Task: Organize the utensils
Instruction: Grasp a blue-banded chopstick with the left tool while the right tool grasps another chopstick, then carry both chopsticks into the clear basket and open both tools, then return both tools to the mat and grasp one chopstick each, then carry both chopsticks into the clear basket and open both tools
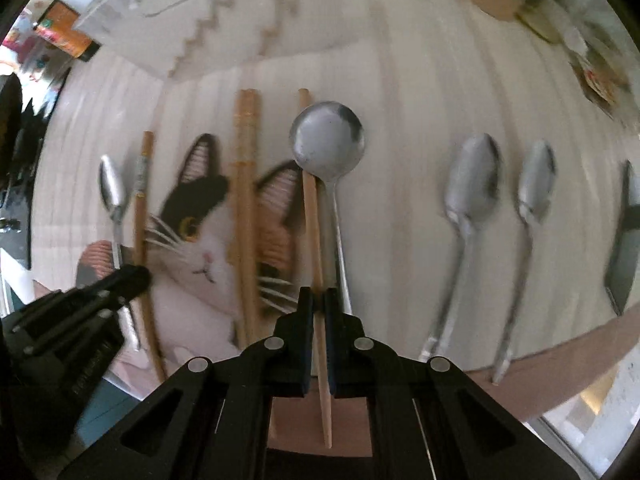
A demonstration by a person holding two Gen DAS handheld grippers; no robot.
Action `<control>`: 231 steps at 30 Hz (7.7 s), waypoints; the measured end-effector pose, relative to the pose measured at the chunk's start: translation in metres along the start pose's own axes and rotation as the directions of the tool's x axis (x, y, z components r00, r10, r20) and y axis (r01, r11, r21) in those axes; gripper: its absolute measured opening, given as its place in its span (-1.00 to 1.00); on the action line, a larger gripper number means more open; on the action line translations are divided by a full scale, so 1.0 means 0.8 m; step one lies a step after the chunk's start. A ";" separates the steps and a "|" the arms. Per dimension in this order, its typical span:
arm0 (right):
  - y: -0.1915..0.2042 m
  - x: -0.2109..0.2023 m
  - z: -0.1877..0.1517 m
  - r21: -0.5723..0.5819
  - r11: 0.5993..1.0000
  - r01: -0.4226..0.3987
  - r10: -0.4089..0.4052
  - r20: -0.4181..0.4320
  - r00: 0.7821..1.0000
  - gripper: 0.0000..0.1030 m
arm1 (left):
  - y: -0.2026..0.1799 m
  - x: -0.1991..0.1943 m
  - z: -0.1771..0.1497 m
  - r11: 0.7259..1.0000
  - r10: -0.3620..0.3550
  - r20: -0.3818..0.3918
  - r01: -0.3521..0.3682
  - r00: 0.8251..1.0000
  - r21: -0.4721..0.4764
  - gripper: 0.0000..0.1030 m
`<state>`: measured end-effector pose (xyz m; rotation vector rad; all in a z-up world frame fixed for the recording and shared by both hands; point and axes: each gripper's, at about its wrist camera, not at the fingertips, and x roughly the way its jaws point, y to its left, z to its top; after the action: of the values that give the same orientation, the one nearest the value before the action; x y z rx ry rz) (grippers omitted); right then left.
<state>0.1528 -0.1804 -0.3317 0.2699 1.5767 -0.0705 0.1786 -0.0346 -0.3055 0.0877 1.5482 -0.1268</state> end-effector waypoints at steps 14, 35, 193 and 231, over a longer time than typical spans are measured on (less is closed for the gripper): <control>0.014 0.010 -0.005 -0.042 0.999 0.023 -0.026 -0.063 0.998 -0.87 | -0.007 0.002 0.003 1.000 0.003 0.006 -0.003 1.000 0.004 -0.89; 0.038 -0.036 -0.030 -0.061 0.998 0.018 -0.015 0.037 0.999 -0.87 | 0.006 -0.069 -0.017 1.000 0.001 0.136 0.000 0.991 -0.005 -0.91; 0.027 -0.034 -0.020 0.021 1.000 0.002 -0.003 0.058 0.998 -0.87 | -0.017 -0.083 -0.011 0.992 -0.002 0.142 -0.016 0.990 0.128 -0.91; 0.036 -0.134 0.333 0.024 0.981 -0.194 0.188 0.154 0.970 -0.86 | -0.021 -0.143 0.318 0.984 -0.177 0.074 0.178 0.981 -0.003 -0.87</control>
<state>0.4195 -0.2228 -0.2297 0.4364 1.3928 0.0282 0.4263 -0.0831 -0.1855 -0.0629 1.4812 -0.2610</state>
